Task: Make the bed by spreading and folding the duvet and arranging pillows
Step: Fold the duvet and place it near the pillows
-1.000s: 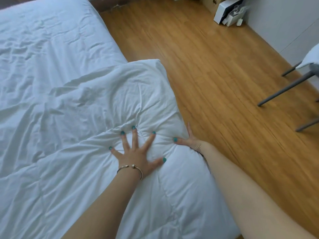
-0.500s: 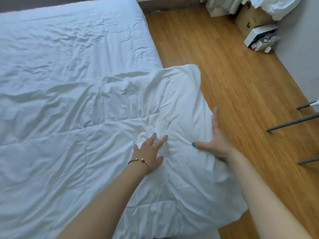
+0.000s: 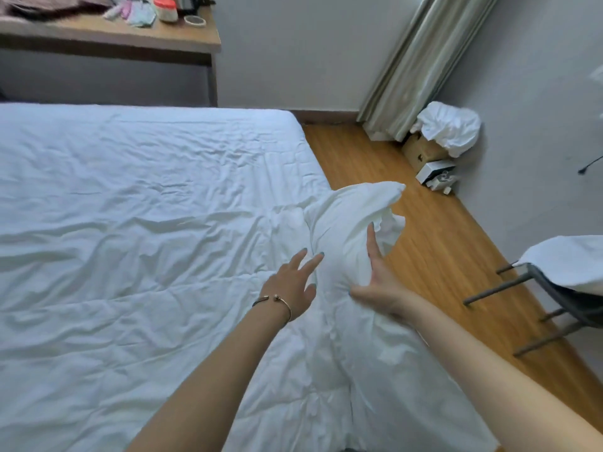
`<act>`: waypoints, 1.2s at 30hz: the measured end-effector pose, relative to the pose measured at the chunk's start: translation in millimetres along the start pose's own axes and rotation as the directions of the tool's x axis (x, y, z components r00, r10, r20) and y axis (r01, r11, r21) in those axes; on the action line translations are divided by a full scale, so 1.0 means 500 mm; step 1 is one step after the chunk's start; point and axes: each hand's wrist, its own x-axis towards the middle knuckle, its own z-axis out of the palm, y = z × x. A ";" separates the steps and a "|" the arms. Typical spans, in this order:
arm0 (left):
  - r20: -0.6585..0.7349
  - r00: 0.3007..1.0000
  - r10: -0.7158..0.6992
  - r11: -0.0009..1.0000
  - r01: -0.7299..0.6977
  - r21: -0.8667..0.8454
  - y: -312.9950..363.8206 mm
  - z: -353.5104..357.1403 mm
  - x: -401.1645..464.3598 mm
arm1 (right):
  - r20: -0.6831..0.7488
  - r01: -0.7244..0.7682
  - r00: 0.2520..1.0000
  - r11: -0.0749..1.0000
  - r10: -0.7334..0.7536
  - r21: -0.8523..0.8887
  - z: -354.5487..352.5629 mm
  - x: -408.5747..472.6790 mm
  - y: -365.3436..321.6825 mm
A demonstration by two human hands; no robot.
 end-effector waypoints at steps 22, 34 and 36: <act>0.146 0.933 -0.329 0.844 0.359 -0.397 -0.565 -0.116 -0.287 | 0.142 -0.217 0.965 0.976 0.220 -0.036 0.678 0.045 -0.283; 0.192 0.814 -0.548 0.621 0.550 -0.558 -0.561 -0.053 -0.265 | -0.057 -0.366 0.906 0.707 0.419 -0.606 0.728 0.018 -0.209; 0.178 0.844 -0.506 0.663 0.512 -0.547 -0.567 -0.052 -0.279 | 0.010 -0.282 0.931 0.736 0.365 -0.615 0.725 0.016 -0.219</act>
